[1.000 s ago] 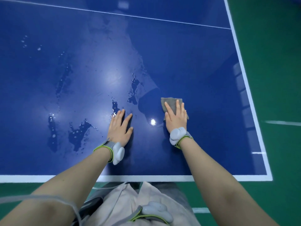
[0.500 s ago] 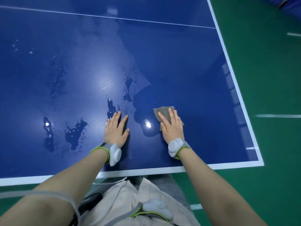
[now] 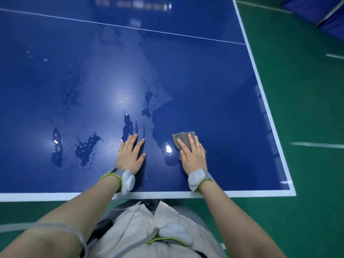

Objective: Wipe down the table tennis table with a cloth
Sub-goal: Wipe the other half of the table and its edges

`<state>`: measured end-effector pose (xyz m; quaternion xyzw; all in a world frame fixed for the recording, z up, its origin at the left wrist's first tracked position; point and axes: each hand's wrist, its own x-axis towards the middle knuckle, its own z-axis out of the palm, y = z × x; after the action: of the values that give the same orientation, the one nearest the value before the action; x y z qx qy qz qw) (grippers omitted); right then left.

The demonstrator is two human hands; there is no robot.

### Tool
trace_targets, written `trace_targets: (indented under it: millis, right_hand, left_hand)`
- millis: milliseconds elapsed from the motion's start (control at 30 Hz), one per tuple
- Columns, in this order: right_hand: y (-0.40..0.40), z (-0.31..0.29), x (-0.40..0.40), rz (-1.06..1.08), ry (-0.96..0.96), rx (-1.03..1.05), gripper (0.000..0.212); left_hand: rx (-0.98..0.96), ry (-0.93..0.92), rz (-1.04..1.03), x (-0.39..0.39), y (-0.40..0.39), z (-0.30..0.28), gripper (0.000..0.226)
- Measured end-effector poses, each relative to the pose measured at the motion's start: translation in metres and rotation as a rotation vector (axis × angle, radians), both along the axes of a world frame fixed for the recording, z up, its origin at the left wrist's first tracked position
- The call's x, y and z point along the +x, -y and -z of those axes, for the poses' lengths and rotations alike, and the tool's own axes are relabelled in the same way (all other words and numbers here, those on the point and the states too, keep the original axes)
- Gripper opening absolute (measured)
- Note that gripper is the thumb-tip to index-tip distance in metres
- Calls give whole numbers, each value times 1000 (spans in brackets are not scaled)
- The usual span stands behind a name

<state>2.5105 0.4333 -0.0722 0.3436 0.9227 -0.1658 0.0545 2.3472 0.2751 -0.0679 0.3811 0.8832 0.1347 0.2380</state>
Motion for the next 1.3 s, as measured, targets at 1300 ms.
trace_targets:
  millis: [1300]
  right_hand:
    - [53, 4, 87, 256, -68, -31, 45]
  left_hand:
    - [-46, 20, -240, 109, 31, -3, 56]
